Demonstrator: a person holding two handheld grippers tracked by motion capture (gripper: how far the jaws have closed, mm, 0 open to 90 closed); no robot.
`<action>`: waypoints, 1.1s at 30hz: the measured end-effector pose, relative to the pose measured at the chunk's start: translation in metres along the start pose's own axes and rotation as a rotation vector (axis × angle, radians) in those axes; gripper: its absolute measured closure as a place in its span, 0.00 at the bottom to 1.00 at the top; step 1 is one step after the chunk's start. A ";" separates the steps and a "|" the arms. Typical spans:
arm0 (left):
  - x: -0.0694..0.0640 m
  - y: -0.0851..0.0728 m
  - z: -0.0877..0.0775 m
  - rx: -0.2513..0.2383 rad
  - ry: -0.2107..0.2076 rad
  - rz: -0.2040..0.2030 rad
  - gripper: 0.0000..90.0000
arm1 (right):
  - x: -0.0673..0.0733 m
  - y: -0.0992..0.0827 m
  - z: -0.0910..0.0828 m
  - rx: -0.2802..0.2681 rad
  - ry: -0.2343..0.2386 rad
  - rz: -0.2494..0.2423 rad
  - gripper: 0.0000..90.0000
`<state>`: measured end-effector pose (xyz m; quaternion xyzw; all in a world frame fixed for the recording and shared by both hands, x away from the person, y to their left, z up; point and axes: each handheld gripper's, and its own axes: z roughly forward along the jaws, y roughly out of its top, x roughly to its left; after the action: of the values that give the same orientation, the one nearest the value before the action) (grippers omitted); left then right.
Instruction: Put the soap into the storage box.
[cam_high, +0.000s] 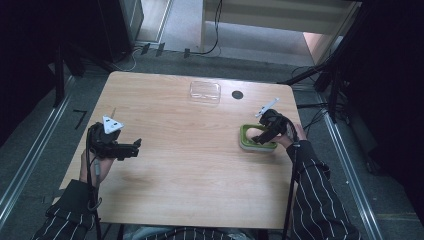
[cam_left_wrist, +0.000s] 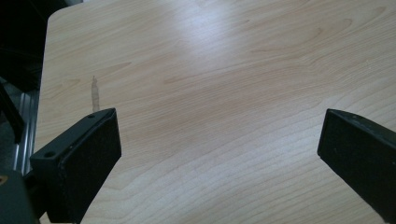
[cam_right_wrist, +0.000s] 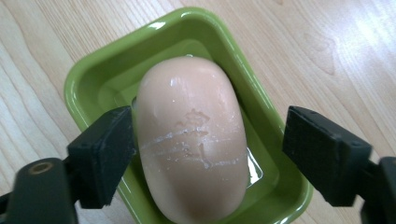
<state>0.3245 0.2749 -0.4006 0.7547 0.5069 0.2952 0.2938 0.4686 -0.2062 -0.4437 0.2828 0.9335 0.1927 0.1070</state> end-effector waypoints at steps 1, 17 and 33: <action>0.000 0.000 0.000 0.000 -0.002 0.000 0.00 | 0.000 0.000 -0.003 -0.004 -0.006 0.011 0.18; 0.001 0.000 -0.001 0.000 0.000 -0.001 0.00 | 0.021 0.007 -0.038 -0.094 -0.020 0.101 0.14; 0.001 -0.001 -0.001 -0.003 -0.003 0.000 0.00 | 0.068 0.010 -0.072 -0.154 -0.044 0.076 0.12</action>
<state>0.3236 0.2763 -0.3999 0.7546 0.5062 0.2948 0.2956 0.3960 -0.1813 -0.3809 0.3131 0.9019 0.2616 0.1417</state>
